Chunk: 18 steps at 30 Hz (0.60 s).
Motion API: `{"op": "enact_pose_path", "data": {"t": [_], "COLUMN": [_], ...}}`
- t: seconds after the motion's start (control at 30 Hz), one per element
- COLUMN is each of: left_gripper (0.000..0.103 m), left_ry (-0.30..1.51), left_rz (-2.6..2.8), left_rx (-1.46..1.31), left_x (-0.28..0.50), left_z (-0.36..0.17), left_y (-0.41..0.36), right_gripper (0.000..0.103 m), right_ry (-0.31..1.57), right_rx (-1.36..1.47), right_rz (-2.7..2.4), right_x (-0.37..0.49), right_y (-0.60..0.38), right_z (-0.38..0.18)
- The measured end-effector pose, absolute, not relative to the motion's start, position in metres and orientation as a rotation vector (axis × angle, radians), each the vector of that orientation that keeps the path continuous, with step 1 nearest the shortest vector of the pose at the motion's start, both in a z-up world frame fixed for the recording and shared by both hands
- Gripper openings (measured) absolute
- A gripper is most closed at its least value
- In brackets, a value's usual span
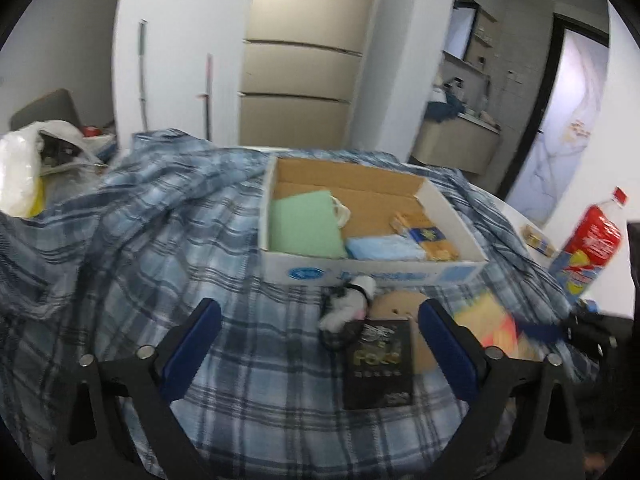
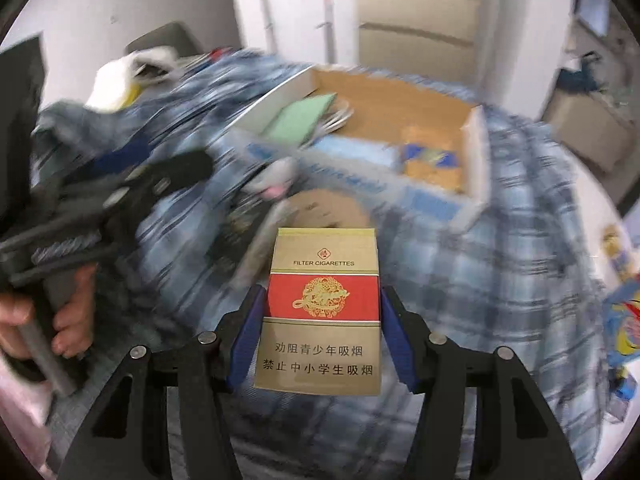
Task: Organize soft objects
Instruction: 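Lift the red-and-gold pack with the right gripper while the left grasps the black Face tissue pack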
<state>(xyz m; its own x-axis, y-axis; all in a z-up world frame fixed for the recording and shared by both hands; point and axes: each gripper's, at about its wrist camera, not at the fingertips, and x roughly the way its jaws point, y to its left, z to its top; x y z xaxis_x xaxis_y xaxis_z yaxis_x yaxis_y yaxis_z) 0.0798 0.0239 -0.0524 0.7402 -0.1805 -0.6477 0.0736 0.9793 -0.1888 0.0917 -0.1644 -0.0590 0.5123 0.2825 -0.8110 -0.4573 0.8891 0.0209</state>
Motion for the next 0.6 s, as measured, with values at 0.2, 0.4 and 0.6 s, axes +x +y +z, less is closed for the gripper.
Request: {"op": "enact_pose_path", "data": {"t": [0.2,0.4,0.6], "left_gripper": [0.069,0.069,0.069], "left_ry": [0.870,0.912,0.953], "left_rz": [-0.208,-0.273,-0.319], "left_rx": [-0.188,-0.199,-0.144], "left_x": [0.092,0.095,0.094], "left_z": [-0.071,-0.076,-0.081], "left_y": [0.017,0.013,-0.002], "right_gripper": [0.056,0.056,0.056], "right_ry": [0.867,0.921,1.005], "right_rx": [-0.180,-0.141,-0.182], "right_rz": [0.320,0.270,0.275], "right_x": [0.108,0.123,0.131], "right_y": [-0.196,-0.207,-0.199], "right_z": [-0.057,-0.069,-0.087]}}
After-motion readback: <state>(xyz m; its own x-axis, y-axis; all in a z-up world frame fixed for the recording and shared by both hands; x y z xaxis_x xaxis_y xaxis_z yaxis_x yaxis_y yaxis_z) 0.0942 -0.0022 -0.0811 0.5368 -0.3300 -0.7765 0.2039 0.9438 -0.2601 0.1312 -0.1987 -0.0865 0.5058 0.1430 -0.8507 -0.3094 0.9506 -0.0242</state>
